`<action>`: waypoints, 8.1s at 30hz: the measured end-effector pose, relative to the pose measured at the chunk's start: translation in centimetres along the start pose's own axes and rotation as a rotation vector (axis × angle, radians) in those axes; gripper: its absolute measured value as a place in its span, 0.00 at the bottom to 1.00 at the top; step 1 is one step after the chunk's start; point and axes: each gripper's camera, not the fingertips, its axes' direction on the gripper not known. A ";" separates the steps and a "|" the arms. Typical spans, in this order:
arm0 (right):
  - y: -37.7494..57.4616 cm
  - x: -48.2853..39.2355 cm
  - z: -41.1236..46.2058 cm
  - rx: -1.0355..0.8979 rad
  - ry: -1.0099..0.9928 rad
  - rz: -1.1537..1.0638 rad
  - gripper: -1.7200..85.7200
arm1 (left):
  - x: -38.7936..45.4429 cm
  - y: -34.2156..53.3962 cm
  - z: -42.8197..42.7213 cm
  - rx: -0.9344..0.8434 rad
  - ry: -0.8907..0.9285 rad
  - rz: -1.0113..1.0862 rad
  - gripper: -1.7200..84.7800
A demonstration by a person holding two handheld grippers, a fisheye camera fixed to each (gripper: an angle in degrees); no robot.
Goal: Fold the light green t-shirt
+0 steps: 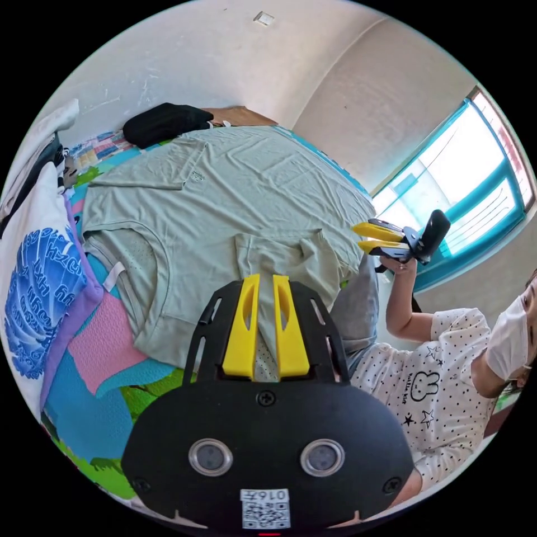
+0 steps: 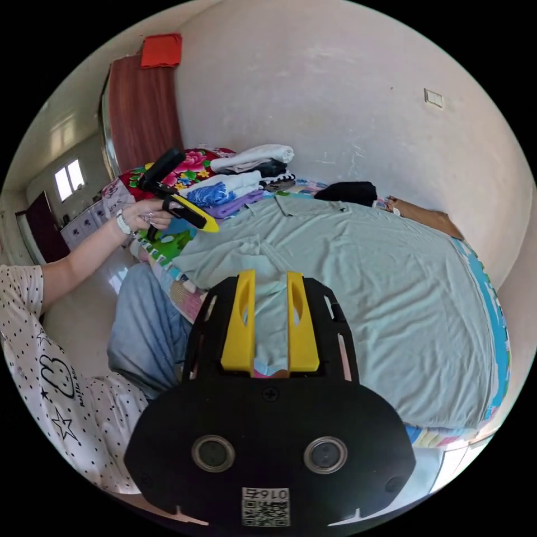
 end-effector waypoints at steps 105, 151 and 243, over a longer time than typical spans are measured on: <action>11.5 -4.9 -2.1 -0.035 -0.231 -0.048 0.02 | -1.3 6.0 39.2 0.012 0.156 0.199 0.01; -0.4 -12.4 -4.0 -0.036 -0.103 -0.094 0.03 | 3.5 16.6 42.9 0.163 0.166 0.186 0.01; 77.1 19.6 -20.1 0.567 -0.109 1.102 0.13 | 45.5 -13.6 -22.2 0.207 0.153 0.547 0.01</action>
